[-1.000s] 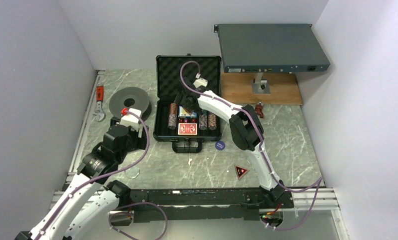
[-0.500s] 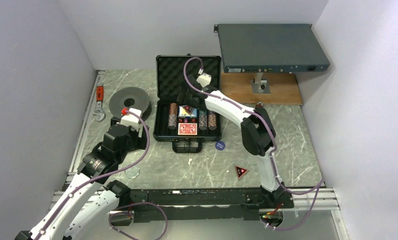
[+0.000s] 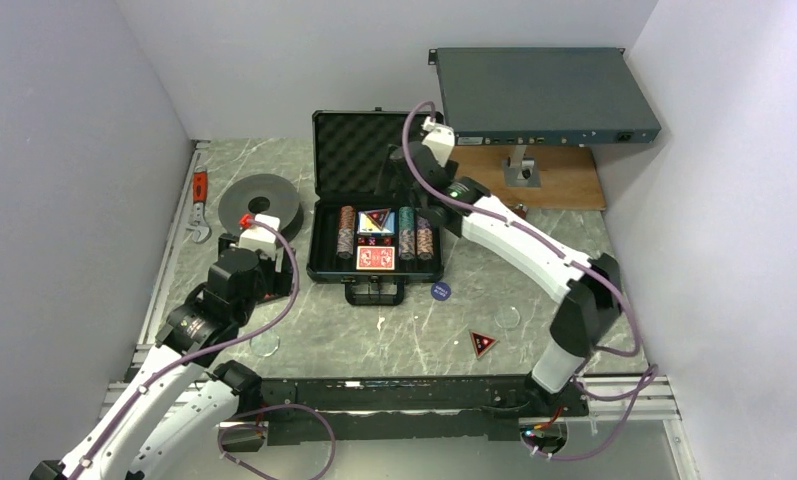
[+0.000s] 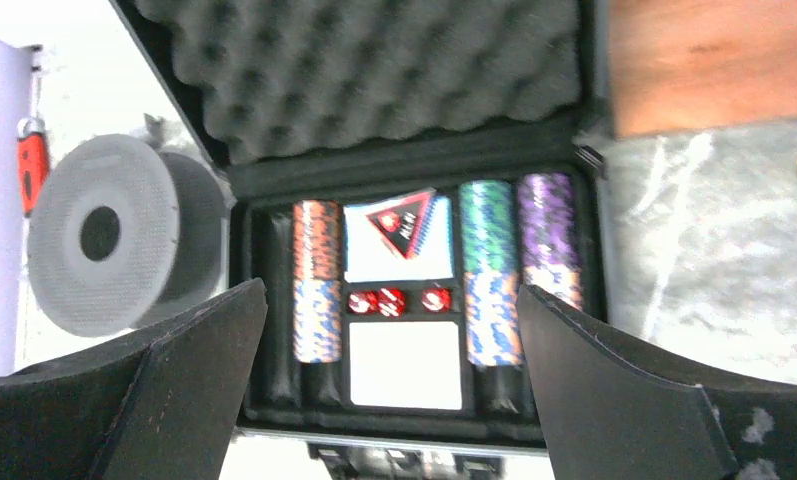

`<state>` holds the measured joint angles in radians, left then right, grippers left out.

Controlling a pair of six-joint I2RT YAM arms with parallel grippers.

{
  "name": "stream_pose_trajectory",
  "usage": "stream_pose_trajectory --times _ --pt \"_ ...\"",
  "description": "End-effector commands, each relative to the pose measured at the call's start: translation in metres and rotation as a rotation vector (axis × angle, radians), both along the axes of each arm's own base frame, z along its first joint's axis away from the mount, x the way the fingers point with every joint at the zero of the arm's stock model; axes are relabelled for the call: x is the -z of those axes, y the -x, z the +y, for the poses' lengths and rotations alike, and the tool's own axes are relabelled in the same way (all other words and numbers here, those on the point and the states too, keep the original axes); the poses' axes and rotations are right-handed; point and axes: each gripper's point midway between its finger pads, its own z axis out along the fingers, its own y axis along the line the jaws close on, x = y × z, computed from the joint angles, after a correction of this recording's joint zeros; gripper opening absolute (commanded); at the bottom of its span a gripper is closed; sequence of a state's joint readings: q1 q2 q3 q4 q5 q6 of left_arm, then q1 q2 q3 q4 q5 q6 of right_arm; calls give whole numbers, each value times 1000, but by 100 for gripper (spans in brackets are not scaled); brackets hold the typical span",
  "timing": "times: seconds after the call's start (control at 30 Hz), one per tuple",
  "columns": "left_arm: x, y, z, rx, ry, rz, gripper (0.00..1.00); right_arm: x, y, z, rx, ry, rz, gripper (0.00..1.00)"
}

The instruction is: Pack up texas hold em set

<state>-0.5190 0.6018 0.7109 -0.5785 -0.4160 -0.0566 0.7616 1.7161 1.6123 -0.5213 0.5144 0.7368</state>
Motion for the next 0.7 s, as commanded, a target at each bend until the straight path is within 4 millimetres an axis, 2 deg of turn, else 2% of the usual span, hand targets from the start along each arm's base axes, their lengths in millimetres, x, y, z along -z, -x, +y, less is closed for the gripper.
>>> stream_pose_trajectory --times 0.0,0.1,0.13,0.3,0.43,0.67 --pt "-7 -7 -5 3 28 -31 87 0 25 -43 36 80 -14 100" --pt "-6 -6 -11 36 33 -15 86 17 49 -59 -6 111 25 100" --pt "-5 -6 -12 42 34 -9 86 30 59 -67 -11 128 47 100" --pt "-1 -5 -16 60 27 28 85 54 98 -89 -135 182 71 100" --pt "1 -6 -14 50 17 41 85 73 122 -90 -277 212 90 100" --pt "1 -5 -14 57 14 36 85 111 140 -88 -349 225 185 100"
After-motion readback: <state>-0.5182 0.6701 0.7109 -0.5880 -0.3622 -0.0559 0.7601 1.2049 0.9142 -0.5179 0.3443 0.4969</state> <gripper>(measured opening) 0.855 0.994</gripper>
